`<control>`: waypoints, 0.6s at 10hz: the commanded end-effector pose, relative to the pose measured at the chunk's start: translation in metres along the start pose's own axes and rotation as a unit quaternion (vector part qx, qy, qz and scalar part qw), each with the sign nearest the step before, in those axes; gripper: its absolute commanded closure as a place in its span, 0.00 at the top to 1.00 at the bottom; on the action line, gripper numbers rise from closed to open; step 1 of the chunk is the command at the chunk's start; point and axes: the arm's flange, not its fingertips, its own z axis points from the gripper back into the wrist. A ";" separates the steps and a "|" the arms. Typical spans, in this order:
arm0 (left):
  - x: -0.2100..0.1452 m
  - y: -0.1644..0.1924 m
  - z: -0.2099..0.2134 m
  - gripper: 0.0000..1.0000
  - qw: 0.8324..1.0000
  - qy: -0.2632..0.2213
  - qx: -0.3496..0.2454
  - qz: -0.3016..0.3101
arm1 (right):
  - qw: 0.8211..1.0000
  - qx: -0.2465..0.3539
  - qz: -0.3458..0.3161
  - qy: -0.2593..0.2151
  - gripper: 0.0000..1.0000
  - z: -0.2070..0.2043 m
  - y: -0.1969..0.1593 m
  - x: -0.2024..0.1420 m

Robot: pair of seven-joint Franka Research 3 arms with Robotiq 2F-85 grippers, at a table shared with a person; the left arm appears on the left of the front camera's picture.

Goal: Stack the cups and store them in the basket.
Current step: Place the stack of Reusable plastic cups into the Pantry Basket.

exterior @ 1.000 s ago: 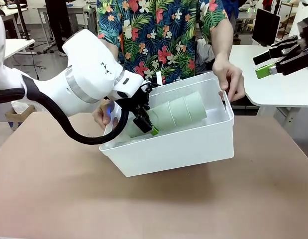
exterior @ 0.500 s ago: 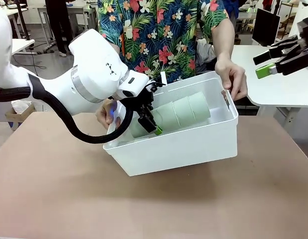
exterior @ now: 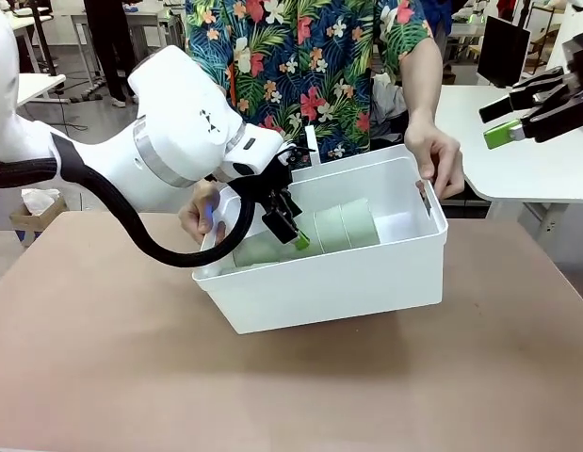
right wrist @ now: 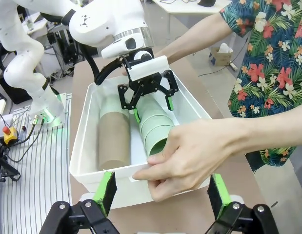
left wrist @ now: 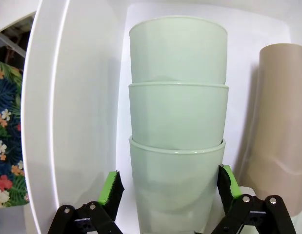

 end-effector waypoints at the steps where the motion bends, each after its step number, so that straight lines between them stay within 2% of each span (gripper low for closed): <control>1: -0.001 -0.005 0.024 1.00 1.000 -0.018 -0.011 0.004 | 1.000 0.001 -0.007 -0.007 1.00 0.001 0.000 0.004; 5: 0.002 -0.011 0.115 1.00 0.997 -0.055 -0.055 -0.008 | 1.000 0.001 -0.007 -0.007 1.00 0.001 0.000 0.004; 6: -0.005 -0.009 0.147 1.00 0.995 -0.076 -0.068 -0.006 | 1.000 0.001 -0.007 -0.007 1.00 0.001 0.000 0.004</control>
